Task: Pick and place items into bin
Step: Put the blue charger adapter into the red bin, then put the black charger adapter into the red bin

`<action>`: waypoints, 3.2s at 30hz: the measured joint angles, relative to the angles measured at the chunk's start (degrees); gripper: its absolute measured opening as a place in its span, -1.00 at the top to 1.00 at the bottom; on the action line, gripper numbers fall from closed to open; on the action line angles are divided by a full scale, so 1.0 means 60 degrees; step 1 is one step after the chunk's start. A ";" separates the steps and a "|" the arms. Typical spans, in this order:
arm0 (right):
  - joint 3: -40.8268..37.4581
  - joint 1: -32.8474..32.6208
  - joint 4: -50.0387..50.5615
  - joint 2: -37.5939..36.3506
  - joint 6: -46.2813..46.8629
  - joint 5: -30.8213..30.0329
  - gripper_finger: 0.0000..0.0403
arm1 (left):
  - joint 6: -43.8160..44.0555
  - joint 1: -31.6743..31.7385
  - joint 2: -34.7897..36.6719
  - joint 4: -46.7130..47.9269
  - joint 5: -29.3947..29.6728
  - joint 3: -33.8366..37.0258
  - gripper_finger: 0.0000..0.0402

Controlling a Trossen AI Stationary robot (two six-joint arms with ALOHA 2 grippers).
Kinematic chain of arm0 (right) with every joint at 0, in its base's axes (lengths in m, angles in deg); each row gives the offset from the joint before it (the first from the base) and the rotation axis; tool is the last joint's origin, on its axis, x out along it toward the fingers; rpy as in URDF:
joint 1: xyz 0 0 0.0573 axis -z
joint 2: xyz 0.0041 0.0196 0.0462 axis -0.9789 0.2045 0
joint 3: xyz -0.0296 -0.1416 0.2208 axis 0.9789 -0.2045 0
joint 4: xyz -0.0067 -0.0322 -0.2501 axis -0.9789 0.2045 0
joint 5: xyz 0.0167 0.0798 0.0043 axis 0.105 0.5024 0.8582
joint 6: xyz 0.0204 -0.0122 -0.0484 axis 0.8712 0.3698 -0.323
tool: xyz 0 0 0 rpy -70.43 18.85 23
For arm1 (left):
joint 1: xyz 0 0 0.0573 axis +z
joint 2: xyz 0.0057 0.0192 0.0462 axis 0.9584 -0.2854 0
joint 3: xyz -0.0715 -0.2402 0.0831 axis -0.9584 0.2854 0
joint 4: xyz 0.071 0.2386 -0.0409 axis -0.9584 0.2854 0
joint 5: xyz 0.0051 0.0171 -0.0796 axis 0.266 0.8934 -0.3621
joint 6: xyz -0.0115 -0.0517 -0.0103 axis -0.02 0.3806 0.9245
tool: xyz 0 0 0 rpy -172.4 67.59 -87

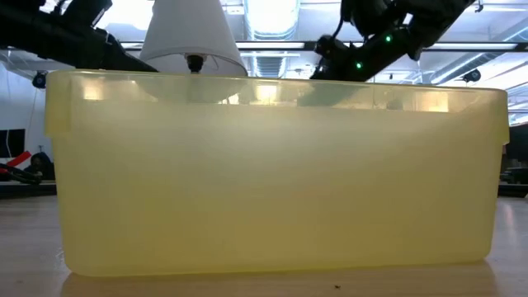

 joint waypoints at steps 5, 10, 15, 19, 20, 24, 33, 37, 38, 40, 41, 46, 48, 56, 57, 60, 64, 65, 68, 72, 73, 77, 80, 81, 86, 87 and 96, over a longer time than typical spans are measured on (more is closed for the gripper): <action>0.0000 0.0612 0.1373 0.0007 0.1140 0.0332 0.31 | -0.0012 0.0000 -0.0028 -0.0223 -0.0003 0.0049 -0.13; 0.0000 0.1341 0.1793 0.0150 0.2026 0.1436 0.31 | -0.0038 0.0004 -0.0145 -0.0219 -0.0005 0.0049 -0.13; 0.0000 0.1941 0.2086 0.0309 0.2526 0.2208 0.30 | -0.0039 0.0011 -0.0241 -0.0255 -0.0006 0.0035 -0.13; 0.0000 0.2286 0.2199 0.0547 0.2767 0.2722 0.30 | -0.0064 0.0011 -0.0249 -0.0276 -0.0010 0.0042 -0.13; 0.0000 0.2357 0.2205 0.0633 0.2852 0.3030 0.30 | -0.0064 0.0011 -0.0249 -0.0268 -0.0010 0.0042 -0.13; 0.0000 0.2559 0.2201 0.1052 0.3110 0.3763 0.30 | -0.0064 0.0011 -0.0249 -0.0280 -0.0010 0.0042 -0.13; 0.0000 0.2706 0.2197 0.1588 0.3152 0.3799 0.30 | -0.0060 0.0007 -0.0251 -0.0281 -0.0010 0.0044 -0.13; 0.0000 0.2706 0.2201 0.1486 0.3179 0.3796 0.30 | -0.0056 0.0007 -0.0252 -0.0281 -0.0010 0.0060 -0.13; 0.0000 0.2706 0.2195 0.1478 0.3173 0.3799 0.30 | -0.0056 0.0007 -0.0252 -0.0278 -0.0010 0.0060 -0.13; 0.0000 0.2706 0.2218 0.1475 0.3146 0.3799 0.30 | -0.0056 0.0007 -0.0252 -0.0278 -0.0010 0.0060 -0.13; 0.0000 0.2706 0.2239 0.1475 0.3139 0.3799 0.30 | -0.0055 0.0007 -0.0256 -0.0281 -0.0010 0.0060 -0.13; 0.0000 0.2706 0.2267 0.1475 0.3021 0.3796 0.18 | -0.0053 0.0004 -0.0260 -0.0279 -0.0010 0.0060 -0.13; 0.0000 0.2703 0.2265 0.1475 0.2960 0.3796 0.10 | -0.0053 0.0004 -0.0260 -0.0278 -0.0010 0.0060 -0.13; 0.0000 0.2699 0.2261 0.1475 0.2928 0.3796 -0.05 | -0.0049 0.0004 -0.0317 -0.0273 -0.0010 0.0065 -0.13; 0.0000 0.2699 0.2261 0.1475 0.2929 0.3796 -0.05 | -0.0049 0.0004 -0.0314 -0.0273 -0.0010 0.0067 -0.13; 0.0000 0.2699 0.2261 0.1471 0.2930 0.3796 -0.06 | -0.0049 0.0004 -0.0338 -0.0281 -0.0006 0.0067 -0.13; 0.0000 0.2695 0.2261 0.1471 0.2941 0.3799 -0.06 | -0.0031 0.0004 -0.0410 -0.0285 -0.0008 0.0067 -0.13; 0.0000 0.2695 0.2261 0.1460 0.2942 0.3825 -0.07 | -0.0031 0.0004 -0.0450 -0.0283 -0.0010 0.0067 -0.13; 0.0000 0.2692 0.2199 0.1395 0.2943 0.4250 -0.06 | -0.0038 0.0004 -0.0612 -0.0279 -0.0013 0.0067 -0.13; 0.0004 0.2594 0.1667 0.1257 0.2623 0.5628 -0.06 | -0.0042 0.0004 -0.0867 -0.0278 -0.0014 0.0064 -0.13; 0.0004 0.2525 0.1468 0.1229 0.2454 0.5885 -0.06 | -0.0043 0.0004 -0.0928 -0.0274 -0.0011 0.0048 -0.13; 0.0004 0.2041 0.0474 0.1214 0.1356 0.6245 -0.06 | -0.0049 0.0005 -0.1139 -0.0331 -0.0011 -0.0034 -0.13; 0.0004 0.1616 -0.0336 0.1222 0.0396 0.6347 -0.06 | -0.0049 0.0007 -0.1229 -0.0333 -0.0014 -0.0053 -0.13; 0.0002 0.1470 -0.0618 0.1229 0.0116 0.6429 -0.06 | -0.0049 0.0007 -0.1247 -0.0336 -0.0014 -0.0060 -0.13; -0.0256 0.1093 -0.1961 0.1233 -0.1220 0.8643 -0.06 | -0.0058 0.0011 -0.1283 -0.0725 -0.0031 -0.0060 -0.13; -0.0316 0.1093 -0.2143 0.1238 -0.1325 0.9214 -0.06 | -0.0054 0.0011 -0.1305 -0.0885 -0.0103 -0.0055 -0.13; -0.0415 0.1100 -0.2770 0.1246 -0.2239 1.0229 -0.07 | 0.0036 0.0011 -0.1619 -0.0896 -0.2205 -0.0080 -0.13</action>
